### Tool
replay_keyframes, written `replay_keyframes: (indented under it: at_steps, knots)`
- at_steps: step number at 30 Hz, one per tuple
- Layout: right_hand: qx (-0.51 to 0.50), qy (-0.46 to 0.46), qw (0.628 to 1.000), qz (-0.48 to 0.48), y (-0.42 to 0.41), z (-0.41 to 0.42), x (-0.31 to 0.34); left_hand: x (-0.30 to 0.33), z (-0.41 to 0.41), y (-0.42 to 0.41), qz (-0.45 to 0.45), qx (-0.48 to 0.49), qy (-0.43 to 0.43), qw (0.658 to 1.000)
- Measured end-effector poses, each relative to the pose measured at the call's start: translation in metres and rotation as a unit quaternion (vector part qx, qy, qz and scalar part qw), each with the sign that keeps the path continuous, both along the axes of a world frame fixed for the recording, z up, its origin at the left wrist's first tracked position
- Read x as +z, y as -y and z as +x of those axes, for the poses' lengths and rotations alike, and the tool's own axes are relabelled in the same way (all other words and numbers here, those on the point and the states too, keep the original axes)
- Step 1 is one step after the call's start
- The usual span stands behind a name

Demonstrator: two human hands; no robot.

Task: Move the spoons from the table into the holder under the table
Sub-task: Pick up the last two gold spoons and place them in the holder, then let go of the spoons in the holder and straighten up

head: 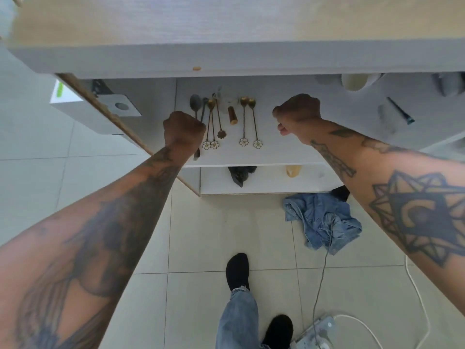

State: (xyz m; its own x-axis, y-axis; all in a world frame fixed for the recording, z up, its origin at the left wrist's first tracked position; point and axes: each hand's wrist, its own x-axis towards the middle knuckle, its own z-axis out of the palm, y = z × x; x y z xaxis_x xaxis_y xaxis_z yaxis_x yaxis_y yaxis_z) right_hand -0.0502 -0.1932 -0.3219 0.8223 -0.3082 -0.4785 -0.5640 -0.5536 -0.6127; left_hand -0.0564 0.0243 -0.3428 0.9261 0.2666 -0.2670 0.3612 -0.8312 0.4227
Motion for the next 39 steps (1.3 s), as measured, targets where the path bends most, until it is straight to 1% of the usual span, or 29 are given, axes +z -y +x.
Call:
replay_keyframes:
  at_steps: [2,5,7,9,11,14,18,22,26,29,32,35,39]
  knots:
    - [-0.019,0.011,1.0,-0.002,0.001,-0.019,0.025,0.021,-0.019,0.0,-0.022,0.011,-0.009,1.0]
    - [-0.024,0.025,0.999,0.017,-0.001,-0.051,0.065,0.054,-0.049,0.001,-0.115,0.053,-0.01,0.992]
    - [-0.028,0.033,0.999,0.014,-0.003,-0.08,0.093,0.08,-0.076,0.005,-0.154,0.046,0.013,0.987]
    - [-0.044,0.042,0.998,0.03,-0.003,-0.104,0.114,0.102,-0.099,0.012,-0.171,0.036,0.031,0.984]
    - [-0.05,0.051,0.997,0.033,-0.003,-0.13,0.139,0.129,-0.121,0.019,-0.168,0.018,0.037,0.985]
    - [-0.048,0.079,0.996,0.02,0.004,-0.159,0.178,0.173,-0.144,0.023,-0.147,-0.032,0.075,0.986]
    - [-0.043,0.112,0.992,0.027,0.019,-0.173,0.237,0.239,-0.153,0.017,-0.13,-0.057,0.12,0.983]
    - [-0.069,0.172,0.982,0.045,0.036,-0.164,0.303,0.304,-0.14,0.003,-0.111,-0.059,0.168,0.978]
    - [-0.044,0.223,0.974,0.02,0.052,-0.143,0.37,0.365,-0.109,-0.004,-0.089,-0.077,0.217,0.969]
    - [-0.02,0.241,0.97,-0.007,0.06,-0.123,0.411,0.402,-0.083,-0.005,-0.078,-0.092,0.245,0.962]
    - [-0.004,0.249,0.968,-0.028,0.062,-0.1,0.438,0.428,-0.057,-0.003,-0.082,-0.101,0.258,0.957]
    - [0.005,0.246,0.968,-0.05,0.061,-0.076,0.452,0.445,-0.033,0.002,-0.097,-0.112,0.254,0.956]
    - [0.017,0.206,0.977,-0.049,0.053,-0.052,0.439,0.434,-0.016,0.011,-0.115,-0.13,0.205,0.963]
